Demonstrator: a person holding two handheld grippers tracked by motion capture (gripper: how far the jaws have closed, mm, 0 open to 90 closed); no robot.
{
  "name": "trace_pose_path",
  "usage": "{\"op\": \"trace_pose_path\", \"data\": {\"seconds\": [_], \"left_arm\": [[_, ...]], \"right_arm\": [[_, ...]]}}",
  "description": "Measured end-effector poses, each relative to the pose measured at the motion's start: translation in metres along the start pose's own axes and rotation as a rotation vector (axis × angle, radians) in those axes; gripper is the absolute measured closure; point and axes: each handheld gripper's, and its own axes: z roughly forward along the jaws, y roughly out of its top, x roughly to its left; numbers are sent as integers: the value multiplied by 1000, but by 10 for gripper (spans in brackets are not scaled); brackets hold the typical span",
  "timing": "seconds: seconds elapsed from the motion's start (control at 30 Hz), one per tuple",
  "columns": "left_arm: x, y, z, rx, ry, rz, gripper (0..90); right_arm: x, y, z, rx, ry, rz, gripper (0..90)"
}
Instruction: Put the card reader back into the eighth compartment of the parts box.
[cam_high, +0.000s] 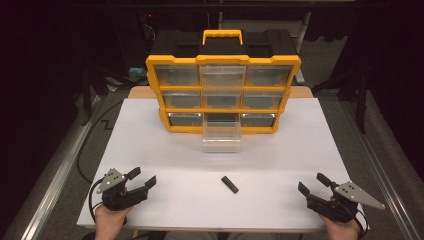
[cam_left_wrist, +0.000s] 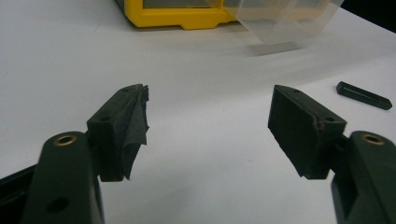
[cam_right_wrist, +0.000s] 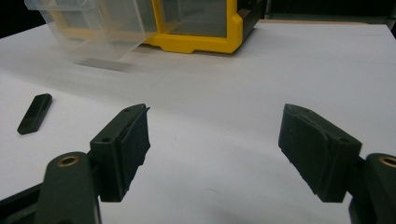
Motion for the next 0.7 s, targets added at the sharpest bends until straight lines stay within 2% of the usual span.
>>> {"op": "trace_pose_path", "data": {"seconds": [0.7], "left_arm": [[-1, 0, 0, 5, -3, 3, 293]], "right_arm": [[1, 1, 0, -8, -1, 5, 244]]}}
